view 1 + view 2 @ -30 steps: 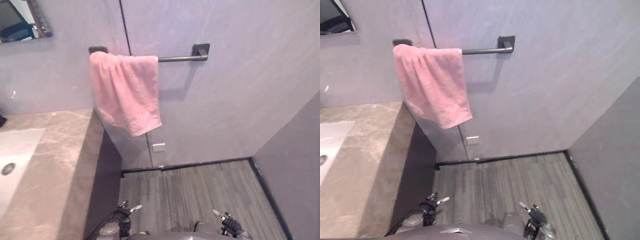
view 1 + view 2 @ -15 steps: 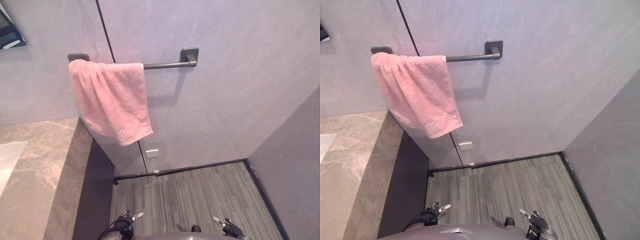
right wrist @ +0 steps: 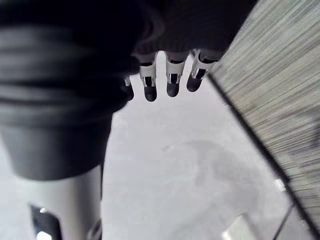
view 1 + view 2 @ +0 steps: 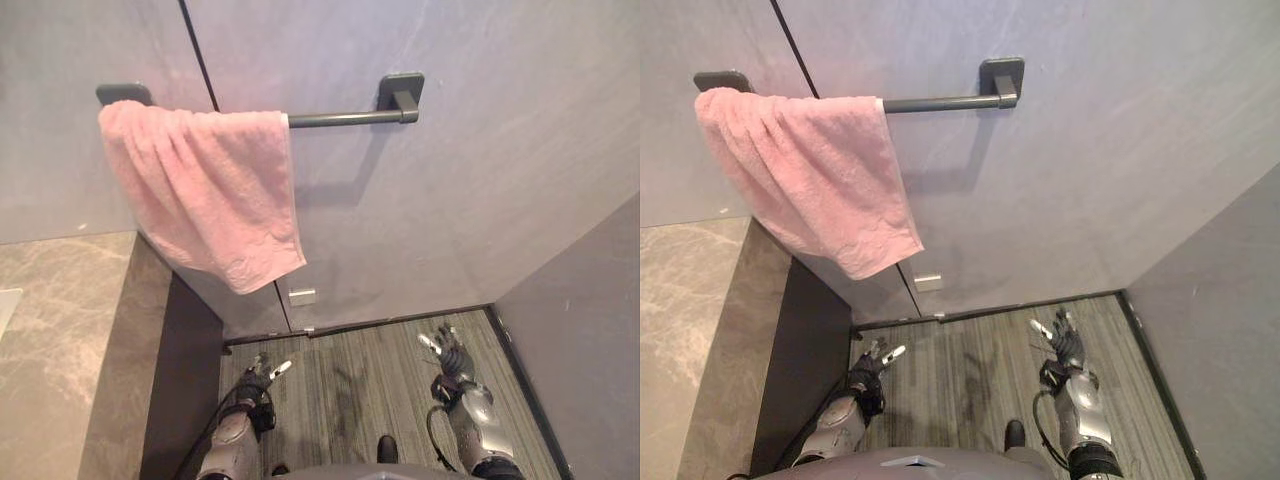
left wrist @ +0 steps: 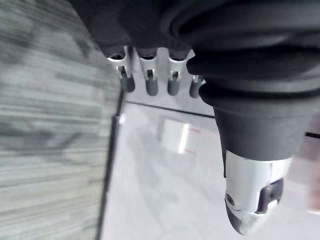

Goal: Organize washtable

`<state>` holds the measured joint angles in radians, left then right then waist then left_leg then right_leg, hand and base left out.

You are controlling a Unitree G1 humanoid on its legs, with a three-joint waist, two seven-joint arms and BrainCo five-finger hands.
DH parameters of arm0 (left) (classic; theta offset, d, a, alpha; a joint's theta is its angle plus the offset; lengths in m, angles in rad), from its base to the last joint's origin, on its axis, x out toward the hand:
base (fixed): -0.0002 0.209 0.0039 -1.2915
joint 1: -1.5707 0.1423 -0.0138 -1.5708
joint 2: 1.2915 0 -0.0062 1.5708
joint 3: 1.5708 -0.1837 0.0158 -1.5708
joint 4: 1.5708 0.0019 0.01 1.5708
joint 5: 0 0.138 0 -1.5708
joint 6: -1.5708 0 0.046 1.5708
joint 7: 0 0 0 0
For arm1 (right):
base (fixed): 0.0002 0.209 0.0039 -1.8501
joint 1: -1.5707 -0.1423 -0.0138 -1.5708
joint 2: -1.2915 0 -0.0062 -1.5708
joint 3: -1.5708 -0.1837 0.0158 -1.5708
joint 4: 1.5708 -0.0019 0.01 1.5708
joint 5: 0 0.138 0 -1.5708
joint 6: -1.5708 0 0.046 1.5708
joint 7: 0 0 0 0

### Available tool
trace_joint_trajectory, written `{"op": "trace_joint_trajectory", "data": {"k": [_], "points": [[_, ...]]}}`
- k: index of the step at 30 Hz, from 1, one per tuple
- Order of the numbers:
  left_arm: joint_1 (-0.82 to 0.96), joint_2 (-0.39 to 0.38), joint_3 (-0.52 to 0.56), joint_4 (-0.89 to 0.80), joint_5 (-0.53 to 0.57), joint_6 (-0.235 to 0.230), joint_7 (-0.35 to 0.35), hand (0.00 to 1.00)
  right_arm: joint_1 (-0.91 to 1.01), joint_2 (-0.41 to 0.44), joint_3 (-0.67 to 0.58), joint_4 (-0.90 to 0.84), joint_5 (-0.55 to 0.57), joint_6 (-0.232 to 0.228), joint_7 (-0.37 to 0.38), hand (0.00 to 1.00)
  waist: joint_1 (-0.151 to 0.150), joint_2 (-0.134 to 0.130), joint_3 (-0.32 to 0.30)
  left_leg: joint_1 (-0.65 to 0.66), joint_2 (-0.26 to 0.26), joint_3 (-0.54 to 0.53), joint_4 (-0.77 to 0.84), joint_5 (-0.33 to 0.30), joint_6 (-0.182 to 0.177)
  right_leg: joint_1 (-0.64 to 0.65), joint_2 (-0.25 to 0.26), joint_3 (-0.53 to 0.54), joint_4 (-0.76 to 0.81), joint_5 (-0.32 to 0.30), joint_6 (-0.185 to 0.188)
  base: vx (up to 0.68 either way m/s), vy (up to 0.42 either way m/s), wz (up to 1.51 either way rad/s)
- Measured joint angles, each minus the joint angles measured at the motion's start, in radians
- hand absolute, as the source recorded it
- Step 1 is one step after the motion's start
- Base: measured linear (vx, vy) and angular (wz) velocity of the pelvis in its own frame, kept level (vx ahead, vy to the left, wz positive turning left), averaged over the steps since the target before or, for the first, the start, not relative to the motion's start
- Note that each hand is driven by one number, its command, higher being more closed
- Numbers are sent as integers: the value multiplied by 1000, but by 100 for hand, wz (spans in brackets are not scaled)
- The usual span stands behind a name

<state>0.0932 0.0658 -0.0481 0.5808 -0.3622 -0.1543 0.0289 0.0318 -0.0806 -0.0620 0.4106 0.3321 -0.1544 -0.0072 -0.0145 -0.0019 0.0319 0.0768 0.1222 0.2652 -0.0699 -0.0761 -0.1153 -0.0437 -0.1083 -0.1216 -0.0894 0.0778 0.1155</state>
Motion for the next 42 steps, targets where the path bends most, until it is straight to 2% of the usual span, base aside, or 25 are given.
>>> {"op": "trace_joint_trajectory", "data": {"k": [3,4,5,9,11,18,27,32,34,42], "points": [[5,-6,-2,-104,-6,-26,2,0,-43,-4,38,-108,-18,-51,11,0,24,-5,-4,-1,0,-3,4,0,0,3,-1,-3,0,6,1,-65,3,16],[40,-22,-6,-206,45,-35,4,0,-77,-8,116,-189,-39,-58,60,0,41,-13,-8,-39,0,-30,7,2,2,-13,-5,-26,0,6,1,-96,-18,30],[53,-32,-8,-214,63,-34,5,0,-78,-16,141,-189,-37,-58,76,0,57,-13,-9,-44,0,-30,8,3,2,-12,-5,-26,0,6,1,-74,-20,33],[81,-40,-2,-270,77,-30,4,0,-95,-19,155,-216,-36,-54,90,0,68,-13,-9,-55,-1,-44,12,4,2,-13,-7,-34,0,6,1,8,5,10],[107,-58,36,-355,98,-29,10,0,-183,-28,187,-221,-33,-55,84,0,67,-15,-9,-57,0,-50,11,4,2,-12,-7,-42,0,7,2,5,-6,8],[118,-67,86,-451,135,-34,31,0,-412,-50,198,-212,2,-59,48,0,112,-16,-10,-73,-1,-94,10,14,4,-12,-12,-91,0,18,11,10,12,19],[145,-72,88,-478,134,-36,38,0,-532,-88,171,-210,45,-68,-15,0,119,-14,-1,-108,-3,-133,10,14,5,-23,-17,-143,0,25,22,31,16,14],[145,-78,90,-495,134,-36,36,0,-573,-94,162,-213,72,-85,-24,0,121,-15,25,-127,-3,-161,9,17,6,-25,-18,-169,0,25,22,21,5,16],[144,-84,90,-512,134,-36,38,0,-587,-93,162,-213,81,-85,-27,0,132,-14,38,-130,-3,-164,8,17,6,-25,-19,-170,0,25,22,25,12,12],[141,-100,101,-516,134,-36,42,0,-610,-66,189,-214,81,-95,-2,0,134,-11,58,-139,-12,-175,8,17,6,-25,-28,-194,0,25,22,13,7,5]]}}
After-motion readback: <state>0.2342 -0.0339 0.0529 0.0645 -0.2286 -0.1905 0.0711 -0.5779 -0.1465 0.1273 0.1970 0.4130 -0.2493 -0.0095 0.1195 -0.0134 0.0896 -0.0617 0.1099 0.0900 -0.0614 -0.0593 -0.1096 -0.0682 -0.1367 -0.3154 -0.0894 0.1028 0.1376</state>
